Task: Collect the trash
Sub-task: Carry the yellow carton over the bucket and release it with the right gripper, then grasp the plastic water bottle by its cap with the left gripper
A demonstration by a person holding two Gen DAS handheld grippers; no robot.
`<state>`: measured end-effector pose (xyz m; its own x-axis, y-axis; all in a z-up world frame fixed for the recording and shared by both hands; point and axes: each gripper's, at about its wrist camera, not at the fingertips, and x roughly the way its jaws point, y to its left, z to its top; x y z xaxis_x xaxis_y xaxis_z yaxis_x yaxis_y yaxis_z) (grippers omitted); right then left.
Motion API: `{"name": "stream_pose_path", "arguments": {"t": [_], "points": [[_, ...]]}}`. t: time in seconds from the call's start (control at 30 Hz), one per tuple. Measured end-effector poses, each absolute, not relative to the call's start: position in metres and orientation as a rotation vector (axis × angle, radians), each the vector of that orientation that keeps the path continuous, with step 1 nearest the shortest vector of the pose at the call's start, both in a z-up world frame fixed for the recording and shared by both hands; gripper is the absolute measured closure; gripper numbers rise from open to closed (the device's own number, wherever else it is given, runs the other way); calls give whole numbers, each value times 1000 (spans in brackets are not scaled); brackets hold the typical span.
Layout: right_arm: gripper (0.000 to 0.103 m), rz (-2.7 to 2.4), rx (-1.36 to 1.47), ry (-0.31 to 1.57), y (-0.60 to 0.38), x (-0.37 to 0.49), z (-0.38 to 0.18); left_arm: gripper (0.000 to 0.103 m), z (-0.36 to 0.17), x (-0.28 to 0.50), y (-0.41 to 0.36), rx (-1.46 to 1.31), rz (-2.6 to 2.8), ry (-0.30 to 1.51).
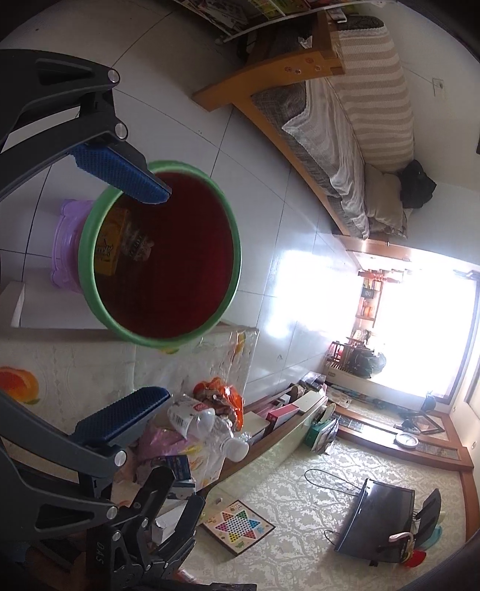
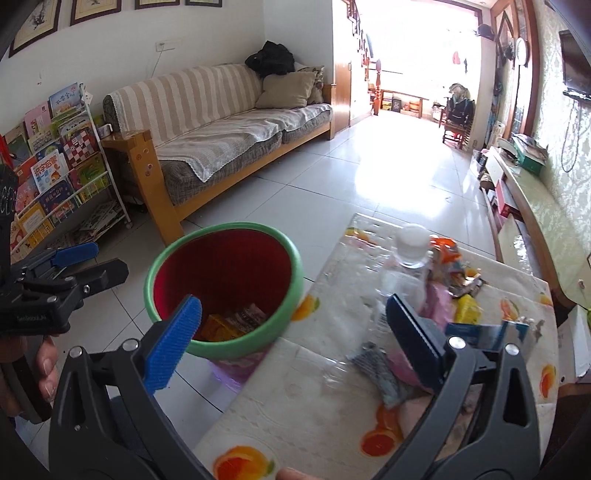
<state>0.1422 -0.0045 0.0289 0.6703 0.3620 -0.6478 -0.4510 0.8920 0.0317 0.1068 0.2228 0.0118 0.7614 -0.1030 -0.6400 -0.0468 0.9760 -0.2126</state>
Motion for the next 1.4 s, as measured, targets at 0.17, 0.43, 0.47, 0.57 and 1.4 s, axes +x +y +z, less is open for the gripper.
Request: {"name": "stream_pose_path", "arguments": {"t": [0.17, 0.43, 0.47, 0.57, 1.4], "points": [[5, 371, -88, 709, -68, 133, 29, 8, 11, 132, 148, -172, -138, 725], [5, 212, -4, 705, -177, 122, 28, 8, -9, 177, 58, -70, -219, 763], [5, 196, 4, 703, -188, 120, 28, 8, -13, 185, 52, -61, -216, 773], [5, 159, 14, 707, -213, 114, 24, 8, -25, 210, 36, -43, -198, 799], [5, 69, 63, 834, -275, 116, -30, 48, -79, 280, 38, -82, -66, 823]]}}
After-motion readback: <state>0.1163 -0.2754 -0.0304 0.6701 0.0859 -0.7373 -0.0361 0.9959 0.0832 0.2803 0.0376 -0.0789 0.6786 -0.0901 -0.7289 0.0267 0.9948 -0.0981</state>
